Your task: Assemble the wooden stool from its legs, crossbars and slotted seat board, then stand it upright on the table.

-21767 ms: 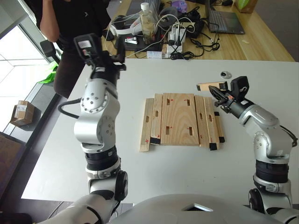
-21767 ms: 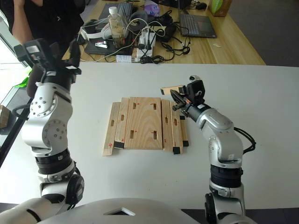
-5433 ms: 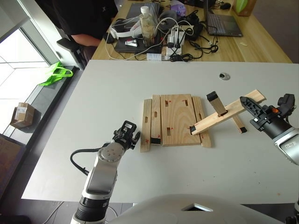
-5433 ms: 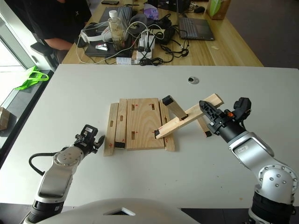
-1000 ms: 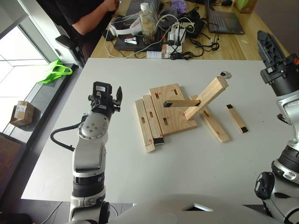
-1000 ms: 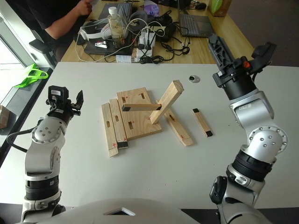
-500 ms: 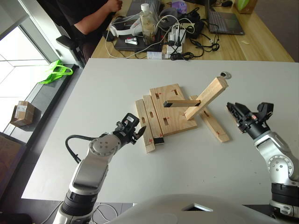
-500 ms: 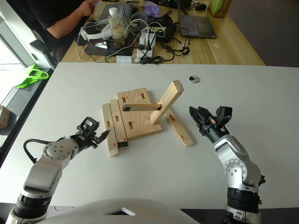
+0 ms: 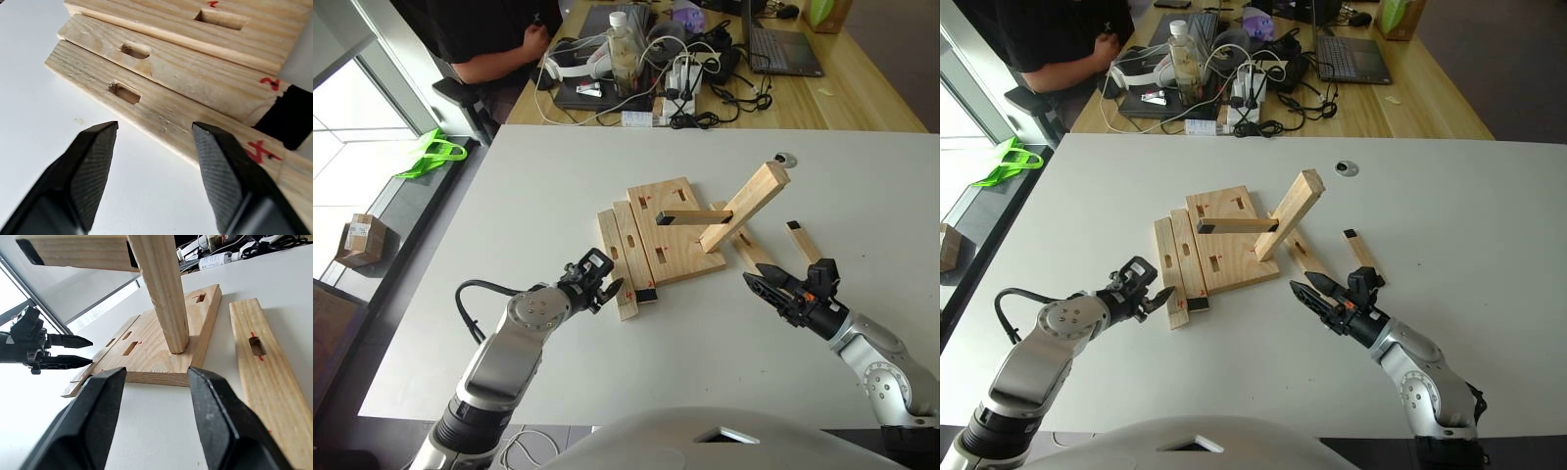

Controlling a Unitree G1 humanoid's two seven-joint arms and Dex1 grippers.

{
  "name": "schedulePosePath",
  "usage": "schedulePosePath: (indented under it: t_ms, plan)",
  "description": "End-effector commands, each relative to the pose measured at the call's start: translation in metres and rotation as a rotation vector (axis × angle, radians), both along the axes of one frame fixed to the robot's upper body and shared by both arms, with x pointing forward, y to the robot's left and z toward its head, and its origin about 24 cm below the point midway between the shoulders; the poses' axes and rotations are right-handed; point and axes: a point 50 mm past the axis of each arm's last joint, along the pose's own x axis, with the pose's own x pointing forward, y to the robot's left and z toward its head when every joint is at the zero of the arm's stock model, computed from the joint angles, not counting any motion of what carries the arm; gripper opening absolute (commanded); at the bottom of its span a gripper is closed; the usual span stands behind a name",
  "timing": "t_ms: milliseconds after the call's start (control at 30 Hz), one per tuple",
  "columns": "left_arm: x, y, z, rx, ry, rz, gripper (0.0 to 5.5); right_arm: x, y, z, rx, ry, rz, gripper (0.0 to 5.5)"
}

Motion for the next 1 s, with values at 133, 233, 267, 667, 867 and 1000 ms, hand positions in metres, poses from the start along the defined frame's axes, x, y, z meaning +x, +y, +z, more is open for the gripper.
schedulePosePath:
  t_ms: [133,233,267,667,867,1000]
  plan:
    - [0.0,0.014,-0.005,0.099,0.024,0.018,2.83,-0.002,-0.002,0.0,0.002,0.01,0.019,2.36]
    - [0.0,0.022,-0.008,0.166,0.025,0.027,2.83,0.002,-0.005,-0.001,-0.001,0.007,0.005,2.36]
    - [0.001,0.025,-0.008,0.183,0.022,0.022,2.83,0.002,-0.004,-0.001,0.003,0.006,-0.003,2.36]
    - [0.026,0.02,0.025,0.029,-0.16,0.166,2.83,-0.007,0.002,-0.006,0.038,0.028,-0.049,2.36]
    - [0.026,0.013,0.026,-0.024,-0.179,0.216,2.83,0.022,-0.026,0.004,-0.083,-0.11,-0.282,2.36]
    - [0.025,0.012,0.027,-0.05,-0.183,0.233,2.83,0.024,-0.031,0.005,-0.17,-0.15,-0.254,2.65]
